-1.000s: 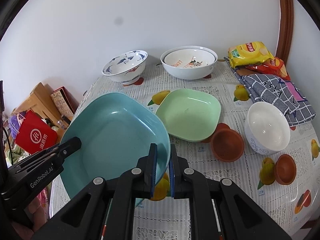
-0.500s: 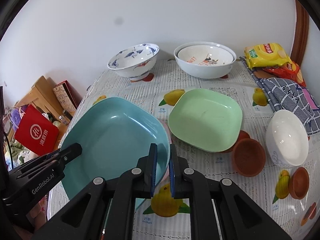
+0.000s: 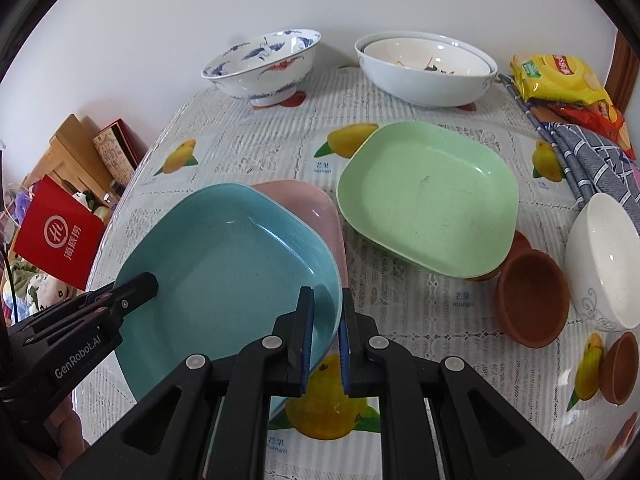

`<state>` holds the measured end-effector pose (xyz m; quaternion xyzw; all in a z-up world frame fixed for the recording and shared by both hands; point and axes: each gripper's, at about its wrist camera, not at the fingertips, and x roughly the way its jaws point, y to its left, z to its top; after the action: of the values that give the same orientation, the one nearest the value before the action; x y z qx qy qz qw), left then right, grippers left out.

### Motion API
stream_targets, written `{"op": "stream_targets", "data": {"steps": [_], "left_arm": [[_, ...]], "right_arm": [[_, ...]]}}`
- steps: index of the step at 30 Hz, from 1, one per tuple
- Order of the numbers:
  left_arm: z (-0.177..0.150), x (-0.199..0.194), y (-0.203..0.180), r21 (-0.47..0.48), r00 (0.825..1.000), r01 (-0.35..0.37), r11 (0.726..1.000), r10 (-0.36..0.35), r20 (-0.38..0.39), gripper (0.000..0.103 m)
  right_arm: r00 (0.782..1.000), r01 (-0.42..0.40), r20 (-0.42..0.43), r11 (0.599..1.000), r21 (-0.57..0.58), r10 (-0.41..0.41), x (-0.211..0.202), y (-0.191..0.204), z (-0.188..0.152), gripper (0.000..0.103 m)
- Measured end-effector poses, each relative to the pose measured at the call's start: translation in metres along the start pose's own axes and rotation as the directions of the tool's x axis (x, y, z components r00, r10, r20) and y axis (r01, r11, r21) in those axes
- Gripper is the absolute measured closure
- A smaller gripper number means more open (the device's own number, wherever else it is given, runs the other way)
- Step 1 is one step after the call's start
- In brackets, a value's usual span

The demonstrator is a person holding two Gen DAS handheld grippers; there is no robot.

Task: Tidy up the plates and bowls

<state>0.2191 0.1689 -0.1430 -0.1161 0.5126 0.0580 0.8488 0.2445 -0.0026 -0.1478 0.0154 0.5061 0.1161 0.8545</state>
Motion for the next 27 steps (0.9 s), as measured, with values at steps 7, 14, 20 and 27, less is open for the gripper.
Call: {"op": "stream_targets", "data": {"steps": [7, 14, 20, 27], "left_arm": [[0.004, 0.002, 0.005, -0.022, 1.0, 0.016, 1.0, -0.016, 0.012, 0.089], [0.006, 0.005, 0.001, -0.002, 1.0, 0.015, 1.0, -0.015, 0.008, 0.089], [0.004, 0.013, 0.001, -0.003, 1.0, 0.023, 1.0, -0.023, -0.007, 0.089], [0.0, 0.018, 0.0, -0.001, 0.999, 0.041, 0.999, -0.041, -0.026, 0.089]], "right_arm": [[1.0, 0.011, 0.024, 0.999, -0.052, -0.01, 0.002, 0.008, 0.019, 0.092], [0.999, 0.026, 0.035, 0.995, -0.1, -0.022, 0.013, 0.01, 0.035, 0.091], [0.999, 0.025, 0.045, 0.989, -0.145, -0.019, 0.024, 0.011, 0.039, 0.088], [0.998, 0.016, 0.056, 0.986, -0.163, -0.007, 0.037, 0.011, 0.043, 0.082]]}}
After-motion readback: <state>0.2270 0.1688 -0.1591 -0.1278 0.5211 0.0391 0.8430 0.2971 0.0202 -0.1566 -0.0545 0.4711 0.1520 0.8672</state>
